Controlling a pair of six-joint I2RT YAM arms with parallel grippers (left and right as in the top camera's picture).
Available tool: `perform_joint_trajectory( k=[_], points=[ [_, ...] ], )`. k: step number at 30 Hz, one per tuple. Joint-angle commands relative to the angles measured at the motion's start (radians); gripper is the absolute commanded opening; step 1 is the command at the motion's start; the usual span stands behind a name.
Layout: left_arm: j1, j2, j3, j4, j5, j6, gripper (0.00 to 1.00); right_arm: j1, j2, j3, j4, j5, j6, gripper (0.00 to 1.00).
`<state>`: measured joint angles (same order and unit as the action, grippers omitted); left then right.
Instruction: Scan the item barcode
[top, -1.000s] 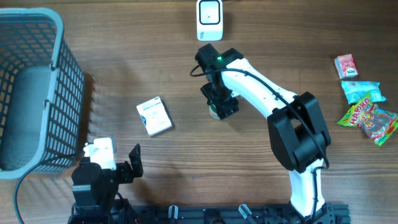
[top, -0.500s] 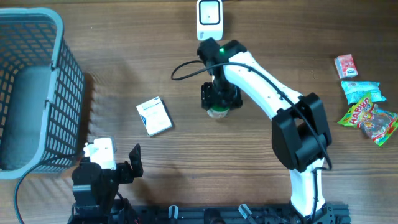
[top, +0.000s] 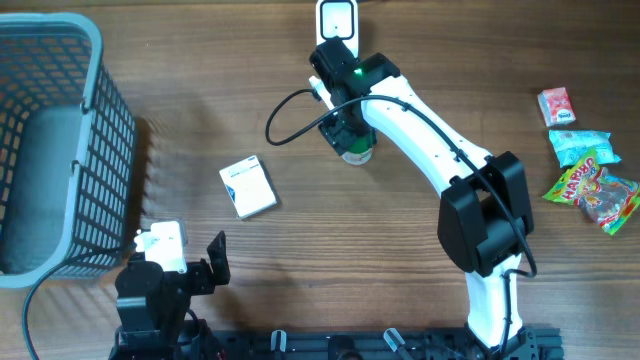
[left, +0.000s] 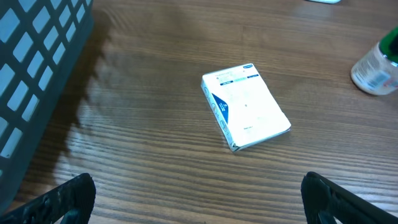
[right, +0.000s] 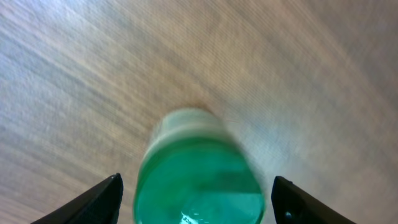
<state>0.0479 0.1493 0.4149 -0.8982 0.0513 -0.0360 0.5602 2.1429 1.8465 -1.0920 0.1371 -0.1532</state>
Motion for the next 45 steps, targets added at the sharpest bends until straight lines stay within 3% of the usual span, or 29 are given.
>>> perform_joint_trajectory(
  k=[1,4,6,10,14,19,22,29,36,45],
  points=[
    [0.005,-0.006,-0.005,0.002,0.011,0.005,1.0,-0.001,-0.008,0.009,0.055,0.02,-0.117,0.84],
    [0.005,-0.006,-0.005,0.002,0.011,0.005,1.0,0.021,-0.017,0.051,0.065,0.022,-0.067,0.89],
    [0.005,-0.006,-0.006,0.002,0.011,0.005,1.0,0.042,-0.033,0.113,0.038,0.056,0.038,1.0],
    [0.005,-0.006,-0.006,0.002,0.011,0.005,1.0,0.061,-0.088,0.227,-0.105,0.026,0.35,1.0],
    [0.005,-0.006,-0.005,0.002,0.011,0.005,1.0,0.059,-0.144,0.243,-0.195,-0.043,0.355,1.0],
    [0.005,-0.006,-0.005,0.002,0.011,0.005,1.0,-0.001,-0.134,0.216,-0.257,-0.054,0.117,1.0],
    [0.005,-0.006,-0.006,0.002,0.011,0.005,1.0,-0.076,-0.13,0.202,-0.307,-0.281,-0.233,1.0],
    [0.005,-0.006,-0.006,0.002,0.011,0.005,1.0,-0.229,-0.105,0.199,-0.321,-0.632,-0.573,1.0],
    [0.005,-0.006,-0.006,0.002,0.011,0.005,1.0,-0.249,0.052,0.193,-0.301,-0.507,-0.637,1.0],
    [0.005,-0.006,-0.005,0.002,0.011,0.005,1.0,-0.232,0.22,0.193,-0.275,-0.454,-0.598,1.0]
  ],
)
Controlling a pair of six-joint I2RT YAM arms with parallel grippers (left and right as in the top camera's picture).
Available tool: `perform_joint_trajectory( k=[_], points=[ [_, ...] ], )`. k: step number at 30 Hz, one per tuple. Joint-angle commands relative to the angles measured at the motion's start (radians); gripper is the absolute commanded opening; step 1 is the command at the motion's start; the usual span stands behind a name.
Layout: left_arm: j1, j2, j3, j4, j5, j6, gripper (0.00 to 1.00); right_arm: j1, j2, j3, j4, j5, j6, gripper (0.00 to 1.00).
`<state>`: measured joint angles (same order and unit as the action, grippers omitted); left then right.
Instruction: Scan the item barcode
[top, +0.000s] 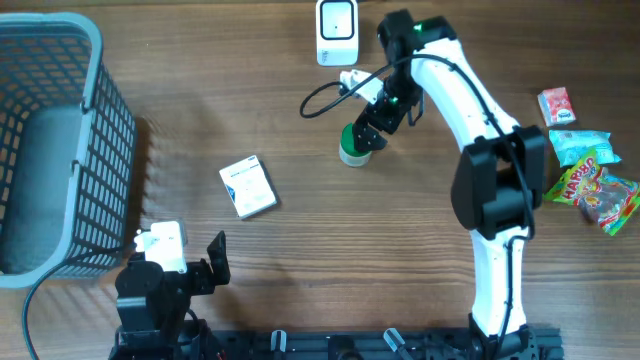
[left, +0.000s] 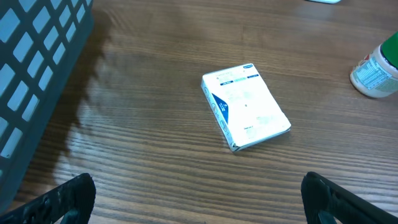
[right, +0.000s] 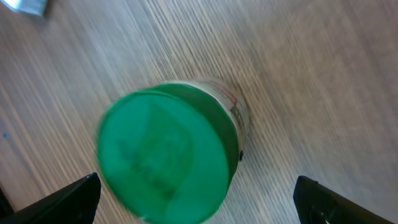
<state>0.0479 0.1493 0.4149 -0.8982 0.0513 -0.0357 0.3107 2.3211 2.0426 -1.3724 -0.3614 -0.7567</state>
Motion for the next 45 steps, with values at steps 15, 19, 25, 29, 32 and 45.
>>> perform_joint_trajectory(
  k=[15,19,25,29,32,45],
  points=[
    [0.005,-0.006,-0.006,0.002,0.011,0.005,1.0,0.095,0.045,-0.003,0.087,0.268,0.288,1.0],
    [0.005,-0.006,-0.005,0.002,0.011,0.005,1.0,0.088,0.045,-0.003,0.089,0.275,0.292,0.98],
    [0.005,-0.006,-0.006,0.002,0.011,0.005,1.0,0.078,0.044,0.002,0.111,0.276,0.437,0.98],
    [0.005,-0.006,-0.005,0.002,0.011,0.005,1.0,0.078,0.044,0.005,0.114,0.315,0.504,0.99],
    [0.005,-0.006,-0.006,0.002,0.011,0.005,1.0,0.078,0.041,0.005,0.092,0.39,0.513,0.99],
    [0.005,-0.005,-0.005,0.002,0.011,0.005,1.0,0.072,0.029,0.005,-0.106,0.414,0.337,0.84]
  ],
)
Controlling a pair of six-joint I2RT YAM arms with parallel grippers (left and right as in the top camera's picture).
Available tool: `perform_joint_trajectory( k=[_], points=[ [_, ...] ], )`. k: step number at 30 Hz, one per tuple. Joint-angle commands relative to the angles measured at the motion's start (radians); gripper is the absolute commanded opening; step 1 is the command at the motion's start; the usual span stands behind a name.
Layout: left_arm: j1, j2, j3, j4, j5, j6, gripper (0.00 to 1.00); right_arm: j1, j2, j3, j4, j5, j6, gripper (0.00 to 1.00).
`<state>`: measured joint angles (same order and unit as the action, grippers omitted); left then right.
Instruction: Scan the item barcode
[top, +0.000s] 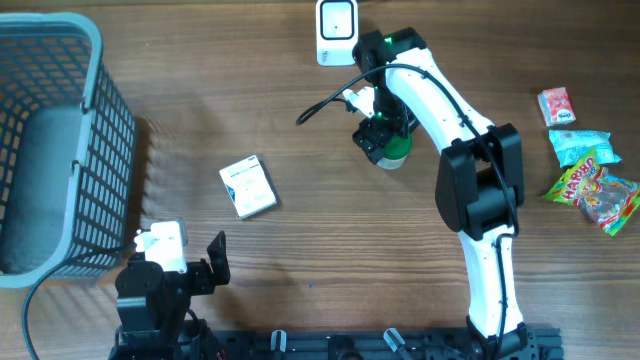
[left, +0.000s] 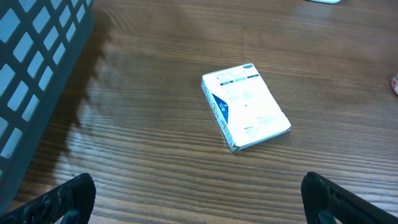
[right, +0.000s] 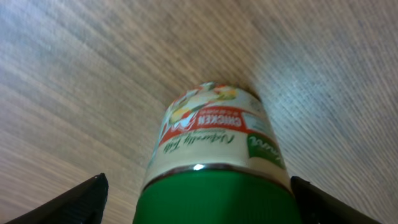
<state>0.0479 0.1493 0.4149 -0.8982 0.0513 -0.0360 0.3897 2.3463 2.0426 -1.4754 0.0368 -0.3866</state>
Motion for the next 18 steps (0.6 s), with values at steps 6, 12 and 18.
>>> perform_joint_trajectory(
  k=[6,12,18],
  points=[
    [0.005,-0.005,-0.006,0.002,0.011,0.005,1.0,-0.013,0.004,0.004,0.025,0.016,0.017,0.71],
    [0.005,-0.005,-0.005,0.002,0.011,0.005,1.0,-0.012,0.004,0.004,0.054,0.015,0.318,0.61],
    [0.005,-0.005,-0.005,0.002,0.011,0.005,1.0,-0.013,0.004,0.005,0.07,-0.08,0.714,0.67]
  ],
)
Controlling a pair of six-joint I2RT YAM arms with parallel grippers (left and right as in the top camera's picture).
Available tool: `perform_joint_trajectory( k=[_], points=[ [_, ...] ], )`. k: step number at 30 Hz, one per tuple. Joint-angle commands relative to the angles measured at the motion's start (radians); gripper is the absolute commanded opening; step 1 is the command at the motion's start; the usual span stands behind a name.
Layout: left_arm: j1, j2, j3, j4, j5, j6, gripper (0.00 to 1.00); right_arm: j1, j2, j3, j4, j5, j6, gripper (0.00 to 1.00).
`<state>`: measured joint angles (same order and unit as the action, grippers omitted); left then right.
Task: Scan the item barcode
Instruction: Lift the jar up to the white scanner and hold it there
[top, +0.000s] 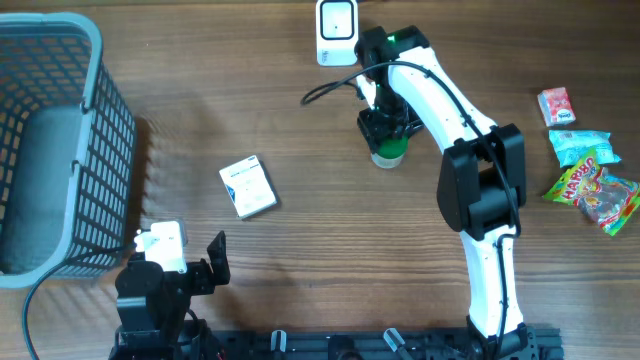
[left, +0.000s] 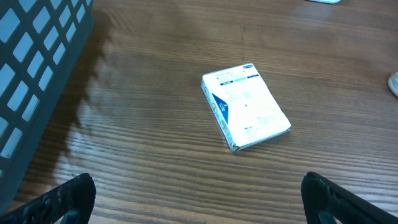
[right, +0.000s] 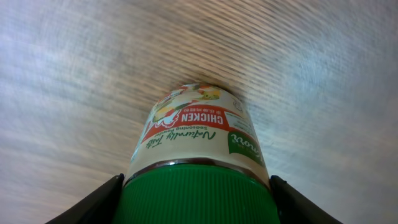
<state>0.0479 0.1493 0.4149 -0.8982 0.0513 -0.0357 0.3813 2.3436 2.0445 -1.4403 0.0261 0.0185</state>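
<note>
A seasoning jar (right: 198, 134) with a green lid and a chicken label stands upright on the wooden table, below a white scanner (top: 337, 30) at the far edge. In the overhead view the jar (top: 389, 154) shows under my right gripper (top: 385, 132). In the right wrist view my right gripper (right: 196, 199) is shut on the jar, both fingers pressed against the sides of the lid. My left gripper (left: 199, 202) is open near the table's front left, with nothing between its fingers.
A white and blue box (top: 247, 187) lies left of centre; the left wrist view shows the box (left: 245, 106) too. A grey basket (top: 95, 130) fills the far left. Snack packets (top: 590, 180) lie at the right edge.
My right gripper's fingers stood apart on either side of the jar's lid; now they are pressed against it. The jar stands in the same place. The left arm has not moved.
My right gripper was open over the jar, which stood further left. Then the gripper was beside it on the right, the lid seen from above. Later the jar stood further right between the open fingers. Now they are shut on its lid.
</note>
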Motion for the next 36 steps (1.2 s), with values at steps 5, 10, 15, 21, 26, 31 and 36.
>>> perform_joint_trajectory(
  k=[5,10,15,21,26,31,36],
  points=[
    [0.005,-0.005,-0.005,0.002,0.011,0.005,1.0,-0.004,0.007,0.003,0.122,-0.181,0.76,0.67],
    [0.005,-0.005,-0.005,0.002,0.011,0.005,1.0,-0.004,0.007,0.003,0.158,-0.184,1.123,0.95],
    [0.005,-0.005,-0.006,0.002,0.011,0.005,1.0,-0.004,-0.006,0.003,0.157,-0.189,1.197,1.0],
    [0.005,-0.005,-0.005,0.002,0.011,0.005,1.0,-0.004,-0.117,0.039,0.158,-0.215,0.837,1.0],
    [0.005,-0.005,-0.006,0.002,0.011,0.005,1.0,-0.003,-0.204,0.05,0.083,-0.214,0.373,1.0],
    [0.005,-0.005,-0.006,0.002,0.011,0.005,1.0,-0.003,-0.201,0.023,0.071,-0.09,-0.043,1.0],
    [0.005,-0.005,-0.006,0.002,0.011,0.005,1.0,-0.002,-0.172,-0.05,0.131,-0.082,-0.144,1.0]
  ],
)
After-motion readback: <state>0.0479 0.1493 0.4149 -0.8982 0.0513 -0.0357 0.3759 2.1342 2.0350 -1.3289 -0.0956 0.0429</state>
